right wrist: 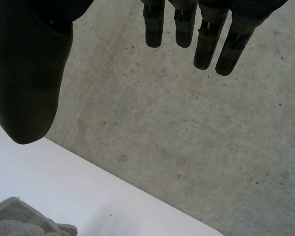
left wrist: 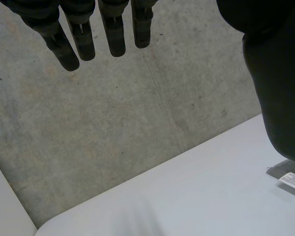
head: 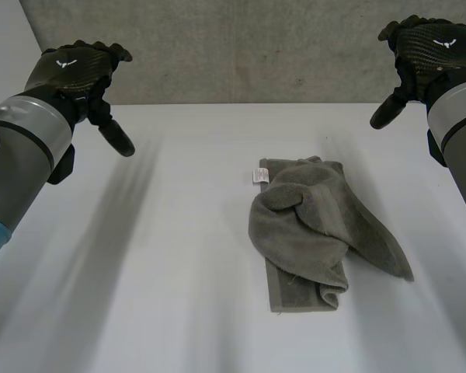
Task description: Fold the towel.
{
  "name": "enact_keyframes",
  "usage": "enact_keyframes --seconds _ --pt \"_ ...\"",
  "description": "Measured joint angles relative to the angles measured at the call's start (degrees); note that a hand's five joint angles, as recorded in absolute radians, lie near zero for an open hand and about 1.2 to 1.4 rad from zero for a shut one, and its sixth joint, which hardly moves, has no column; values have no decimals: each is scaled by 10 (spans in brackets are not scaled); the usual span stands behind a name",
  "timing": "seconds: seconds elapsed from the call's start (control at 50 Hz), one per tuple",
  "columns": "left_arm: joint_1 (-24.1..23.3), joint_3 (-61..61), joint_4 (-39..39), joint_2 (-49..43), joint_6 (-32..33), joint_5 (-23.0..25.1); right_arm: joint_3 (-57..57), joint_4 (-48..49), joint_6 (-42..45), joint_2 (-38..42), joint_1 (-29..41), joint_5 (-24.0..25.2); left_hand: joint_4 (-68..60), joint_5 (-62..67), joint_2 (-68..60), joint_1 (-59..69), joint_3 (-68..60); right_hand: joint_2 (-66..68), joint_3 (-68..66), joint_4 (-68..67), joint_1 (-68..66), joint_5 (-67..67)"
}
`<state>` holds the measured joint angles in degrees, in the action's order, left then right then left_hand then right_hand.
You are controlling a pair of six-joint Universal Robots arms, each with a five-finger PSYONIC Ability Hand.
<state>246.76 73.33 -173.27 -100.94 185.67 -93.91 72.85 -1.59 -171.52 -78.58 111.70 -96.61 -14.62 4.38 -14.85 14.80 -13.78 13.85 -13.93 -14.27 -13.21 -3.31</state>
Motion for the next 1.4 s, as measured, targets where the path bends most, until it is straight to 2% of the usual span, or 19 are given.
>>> enact_keyframes --seconds 0.14,0.26,0.4,0.52,0.66,0.72,0.74,0.78,0.82,0.94,1.02,1.06,1.18,1.28,1.4 --pt "-2 1 -1 1 1 1 -4 -5 9 13 4 9 0 0 0 0 0 0 0 0 0 0" --pt "-3 16 -4 0 1 4 -20 -36 51 51 9 55 0 0 0 0 0 0 0 0 0 0" --pt "-25 64 -44 -33 -8 4 -87 -116 134 148 26 119 0 0 0 0 0 0 0 0 0 0" --pt "-57 79 -90 -96 -36 5 -153 -153 171 250 41 127 0 0 0 0 0 0 0 0 0 0" --pt "-69 77 -103 -129 -56 7 -192 -156 197 346 56 105 0 0 0 0 0 19 -17 -17 -21 -21" --pt "-66 81 -102 -125 -57 7 -189 -149 200 362 64 90 0 0 0 0 0 278 -268 -266 -272 -268" --pt "-65 82 -102 -123 -57 7 -188 -147 200 363 66 87 0 0 0 0 0 328 -315 -314 -332 -328" --pt "-60 90 -101 -112 -57 7 -182 -137 198 361 72 77 0 0 0 0 0 559 -530 -537 -545 -551" --pt "-54 98 -101 -102 -56 7 -175 -126 195 353 78 71 0 0 0 0 0 617 -601 -607 -605 -615" --pt "-24 133 -104 -65 -54 8 -149 -76 174 280 122 70 0 0 0 0 0 619 -613 -622 -618 -622" --pt "-6 147 -108 -46 -54 7 -161 -37 136 233 175 64 0 0 0 0 0 619 -615 -622 -623 -622" --pt "3 150 -109 -38 -55 6 -175 -18 112 220 200 53 0 0 0 0 0 619 -615 -622 -625 -622" --pt "45 152 -111 -7 -58 3 -251 39 17 195 263 -30 0 0 0 0 0 619 -622 -623 -628 -622" --pt "77 151 -111 19 -60 3 -298 22 -43 191 281 -83 0 0 0 -1 0 619 -625 -623 -628 -622" --pt "103 152 -110 35 -70 5 -304 -40 -62 193 283 -97 0 0 0 -1 0 619 -625 -623 -628 -622"
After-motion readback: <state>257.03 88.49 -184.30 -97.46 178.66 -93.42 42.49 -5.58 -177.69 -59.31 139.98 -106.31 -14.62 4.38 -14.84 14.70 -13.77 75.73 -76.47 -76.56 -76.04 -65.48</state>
